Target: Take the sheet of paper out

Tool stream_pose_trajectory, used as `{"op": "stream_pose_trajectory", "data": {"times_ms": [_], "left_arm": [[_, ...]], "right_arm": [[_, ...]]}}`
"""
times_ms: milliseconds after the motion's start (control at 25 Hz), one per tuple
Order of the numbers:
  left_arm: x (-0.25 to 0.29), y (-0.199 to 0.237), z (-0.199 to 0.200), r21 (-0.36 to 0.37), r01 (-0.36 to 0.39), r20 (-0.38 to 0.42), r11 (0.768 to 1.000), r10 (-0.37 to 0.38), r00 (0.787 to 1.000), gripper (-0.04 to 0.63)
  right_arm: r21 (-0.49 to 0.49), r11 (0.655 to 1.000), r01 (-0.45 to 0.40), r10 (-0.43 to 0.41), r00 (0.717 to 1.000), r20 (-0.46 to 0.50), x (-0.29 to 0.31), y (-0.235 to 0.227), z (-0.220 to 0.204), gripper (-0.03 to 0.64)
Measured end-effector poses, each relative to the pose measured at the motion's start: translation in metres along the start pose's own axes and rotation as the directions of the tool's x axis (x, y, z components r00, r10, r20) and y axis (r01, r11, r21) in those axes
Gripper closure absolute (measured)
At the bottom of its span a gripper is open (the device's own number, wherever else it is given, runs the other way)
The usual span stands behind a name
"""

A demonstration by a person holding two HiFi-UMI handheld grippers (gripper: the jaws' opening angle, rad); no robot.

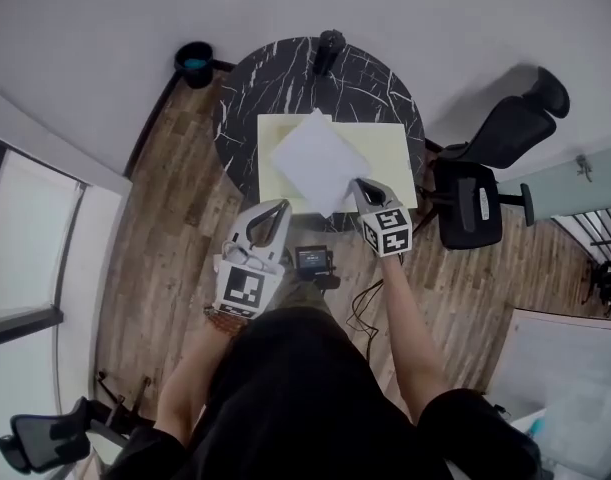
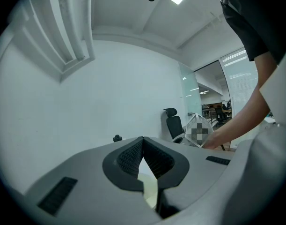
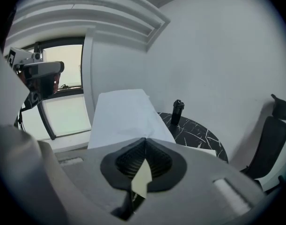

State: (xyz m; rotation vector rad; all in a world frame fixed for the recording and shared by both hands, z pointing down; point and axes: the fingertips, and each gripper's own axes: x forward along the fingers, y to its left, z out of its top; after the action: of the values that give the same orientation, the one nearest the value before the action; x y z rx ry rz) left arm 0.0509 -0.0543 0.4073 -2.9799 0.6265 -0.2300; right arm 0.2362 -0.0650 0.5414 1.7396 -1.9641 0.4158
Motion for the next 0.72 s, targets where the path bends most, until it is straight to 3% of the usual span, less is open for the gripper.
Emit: {"op": "stream_pose_trajectory", "data": {"times_ms": [400,560,720], "left_arm": [[-0.026,0.018,0.005,-0.002,-0.044,0.034,0.999,0.045,0.998,0.597],[-0.033,0.022,0.018,0.008,-0.049,0.061,0.999,0.048,0.997,0.597],[-0.043,0.026,0.035,-0.092,-0.082,0.084,0.992,0.09,0.992,0.597]], "right_arm": [[0.109,0.994,0.019,-0.037,0.985,0.167,-0.027,0.022,0.052,0.62],[0.179,0.984,-0.007,-0.047,0.955,0.291,-0.055,0.023,0.094,0.62],[0.228,0.974,-0.005,-0.087,0.916,0.392,-0.086,0.027,0.127,0.62]]}}
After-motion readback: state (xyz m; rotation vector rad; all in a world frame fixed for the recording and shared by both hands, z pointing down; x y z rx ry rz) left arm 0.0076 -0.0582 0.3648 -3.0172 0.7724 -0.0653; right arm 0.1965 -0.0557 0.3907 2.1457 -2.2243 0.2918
